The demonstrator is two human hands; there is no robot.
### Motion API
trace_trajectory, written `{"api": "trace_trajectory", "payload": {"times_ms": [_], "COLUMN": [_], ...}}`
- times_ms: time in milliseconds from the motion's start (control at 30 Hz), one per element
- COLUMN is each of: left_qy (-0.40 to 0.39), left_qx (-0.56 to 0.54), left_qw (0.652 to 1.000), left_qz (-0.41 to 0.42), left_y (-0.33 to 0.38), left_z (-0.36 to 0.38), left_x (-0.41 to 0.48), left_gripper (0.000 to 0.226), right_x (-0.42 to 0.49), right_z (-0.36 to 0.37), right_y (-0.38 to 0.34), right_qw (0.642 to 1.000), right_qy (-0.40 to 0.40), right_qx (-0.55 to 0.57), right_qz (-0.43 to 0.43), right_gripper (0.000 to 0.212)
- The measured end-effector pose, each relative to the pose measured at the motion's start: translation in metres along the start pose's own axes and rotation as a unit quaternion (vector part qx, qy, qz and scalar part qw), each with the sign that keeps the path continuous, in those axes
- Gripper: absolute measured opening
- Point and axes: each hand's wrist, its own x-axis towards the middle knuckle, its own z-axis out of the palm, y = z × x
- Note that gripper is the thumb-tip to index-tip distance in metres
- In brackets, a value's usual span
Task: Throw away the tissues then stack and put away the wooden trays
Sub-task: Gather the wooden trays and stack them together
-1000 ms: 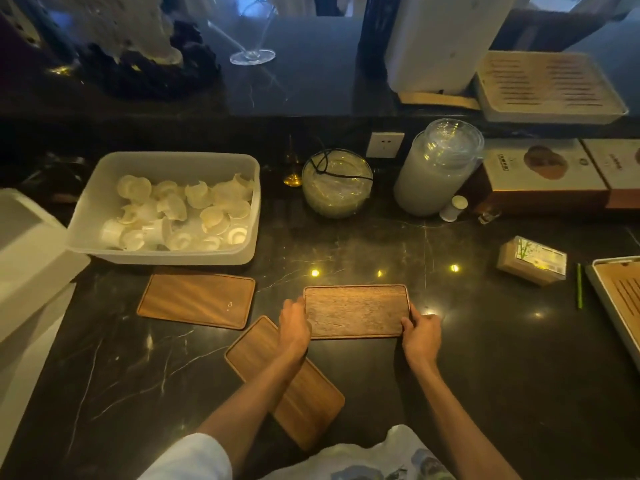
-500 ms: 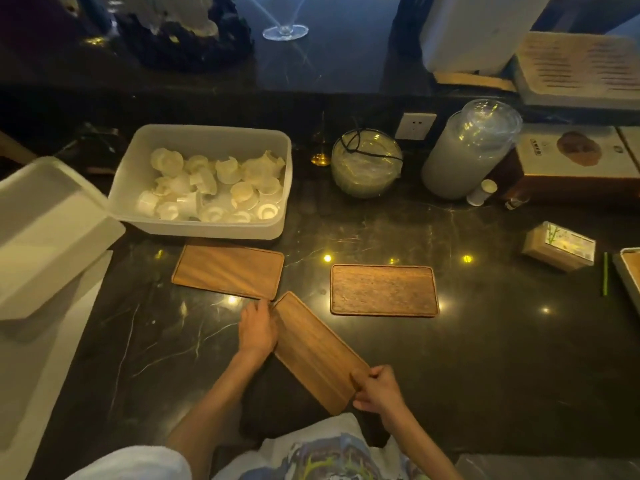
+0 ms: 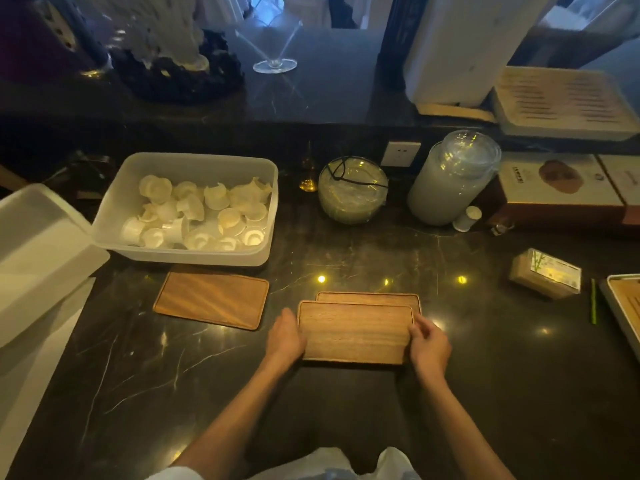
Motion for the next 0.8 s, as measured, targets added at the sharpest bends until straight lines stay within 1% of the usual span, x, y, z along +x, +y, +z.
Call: {"api": "trace_trajectory", "payload": {"times_ms": [100, 233, 333, 433, 533, 700, 800], "left_qy": [0.008, 0.016, 0.014, 0.022, 0.038, 0.034, 0.027], "left_qx": [-0.017, -0.007, 0.003, 0.005, 0.01, 0.006, -0.009], "left_qw": [1.0, 1.0, 1.0, 1.0, 0.999, 0.999, 1.0], "left_qz": [-0.006, 0.006, 0.01, 0.016, 0.022, 0.013, 0.003], "left_y": [0.021, 0.035, 0.039, 0.037, 0.034, 0.028, 0.027], "left_z": [0.014, 0.028, 0.037, 0.044, 0.045, 0.044, 0.041], "left_x": [0.013, 0.025, 0.027, 0.028, 0.03, 0.036, 0.038], "left_gripper": [0.025, 0.024, 0.028, 0.032, 0.03, 0.03, 0.022], "right_x": [0.024, 0.047, 0.054, 0.059, 0.06, 0.058, 0.055], "right_z": [0.002, 0.003, 0.003, 0.003, 0.002, 0.003, 0.004], "right_y": [-0.007, -0.004, 0.004, 0.011, 0.012, 0.009, 0.008], "right_qw": [0.999, 0.997, 0.995, 0.994, 0.994, 0.995, 0.996], "right_qy": [0.01, 0.015, 0.023, 0.032, 0.025, 0.013, 0.013], "right_qx": [-0.01, -0.05, -0.077, -0.084, -0.089, -0.085, -0.076], "right_qz": [-0.033, -0.048, -0.064, -0.062, -0.062, -0.056, -0.055], "right_gripper": [0.032, 0.032, 0.033, 0.032, 0.032, 0.033, 0.033]}}
